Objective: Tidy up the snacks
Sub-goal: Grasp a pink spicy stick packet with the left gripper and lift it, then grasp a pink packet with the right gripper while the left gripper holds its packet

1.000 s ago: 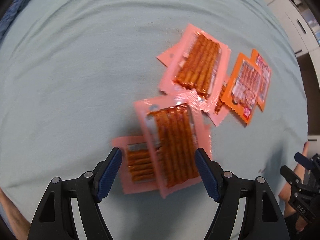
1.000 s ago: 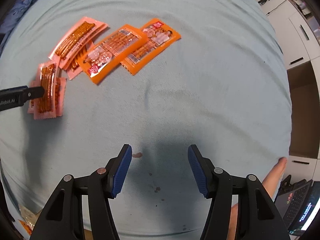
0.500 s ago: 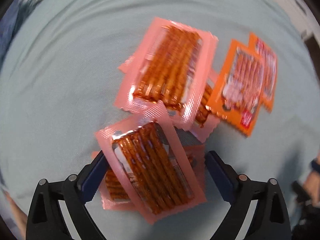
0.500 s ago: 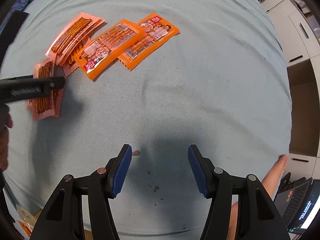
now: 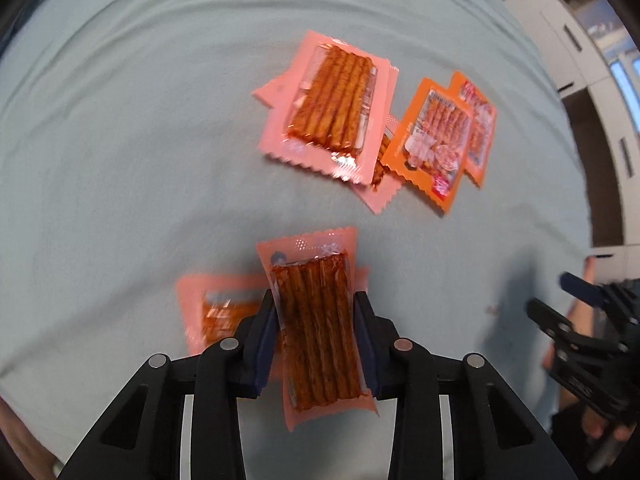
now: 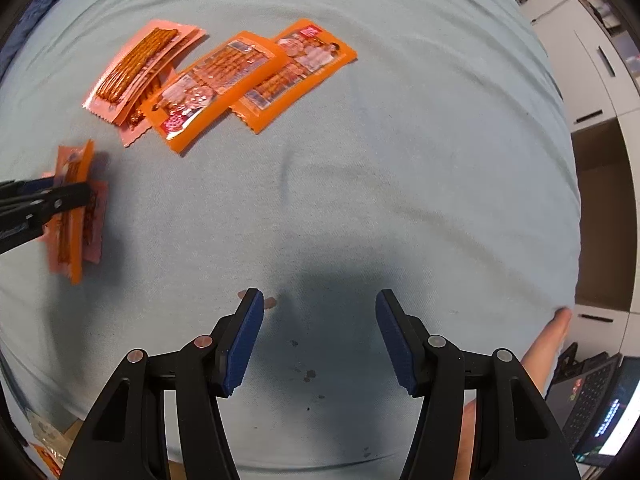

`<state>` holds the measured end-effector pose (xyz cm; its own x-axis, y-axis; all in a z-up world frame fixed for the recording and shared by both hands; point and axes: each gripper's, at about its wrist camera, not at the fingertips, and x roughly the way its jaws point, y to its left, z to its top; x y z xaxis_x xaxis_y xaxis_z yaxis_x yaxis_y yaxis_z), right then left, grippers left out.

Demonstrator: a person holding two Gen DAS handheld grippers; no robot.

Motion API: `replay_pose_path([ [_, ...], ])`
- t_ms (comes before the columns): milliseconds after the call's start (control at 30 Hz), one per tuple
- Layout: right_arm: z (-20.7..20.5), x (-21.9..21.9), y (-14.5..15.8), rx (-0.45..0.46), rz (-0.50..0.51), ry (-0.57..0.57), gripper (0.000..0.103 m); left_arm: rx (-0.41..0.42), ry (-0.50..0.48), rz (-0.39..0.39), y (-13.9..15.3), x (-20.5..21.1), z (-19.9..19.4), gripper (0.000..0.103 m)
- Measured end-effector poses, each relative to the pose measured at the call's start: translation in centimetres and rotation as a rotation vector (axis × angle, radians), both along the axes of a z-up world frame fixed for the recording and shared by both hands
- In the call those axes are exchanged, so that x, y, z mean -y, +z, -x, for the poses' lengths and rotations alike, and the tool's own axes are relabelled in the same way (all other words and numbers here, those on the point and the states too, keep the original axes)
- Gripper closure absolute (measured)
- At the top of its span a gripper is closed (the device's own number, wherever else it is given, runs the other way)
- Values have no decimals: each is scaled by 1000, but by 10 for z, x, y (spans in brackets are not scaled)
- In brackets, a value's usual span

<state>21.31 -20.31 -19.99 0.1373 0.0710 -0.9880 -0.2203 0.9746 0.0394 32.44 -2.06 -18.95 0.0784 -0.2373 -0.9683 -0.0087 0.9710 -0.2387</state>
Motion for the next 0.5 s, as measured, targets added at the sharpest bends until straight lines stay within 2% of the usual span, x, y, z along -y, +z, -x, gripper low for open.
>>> replay_pose_path([
  [133, 1, -14, 9, 26, -17, 31, 46, 19, 6, 68, 22, -27, 14, 68],
  [267, 3, -39, 19, 49, -72, 102, 46, 42, 39, 56, 43, -60, 27, 68],
  [333, 7, -61, 23, 74, -84, 189, 46, 66, 17, -3, 47, -72, 45, 68],
  [367, 10, -74, 25, 97, -59, 240, 46, 77, 13, -31, 50, -84, 51, 68],
  [433, 22, -103, 28, 160, 25, 363, 46, 71, 54, -5, 55, -115, 64, 68],
  [500, 36, -135, 30, 209, 47, 496, 46, 55, 92, 46, 58, -140, 74, 68],
])
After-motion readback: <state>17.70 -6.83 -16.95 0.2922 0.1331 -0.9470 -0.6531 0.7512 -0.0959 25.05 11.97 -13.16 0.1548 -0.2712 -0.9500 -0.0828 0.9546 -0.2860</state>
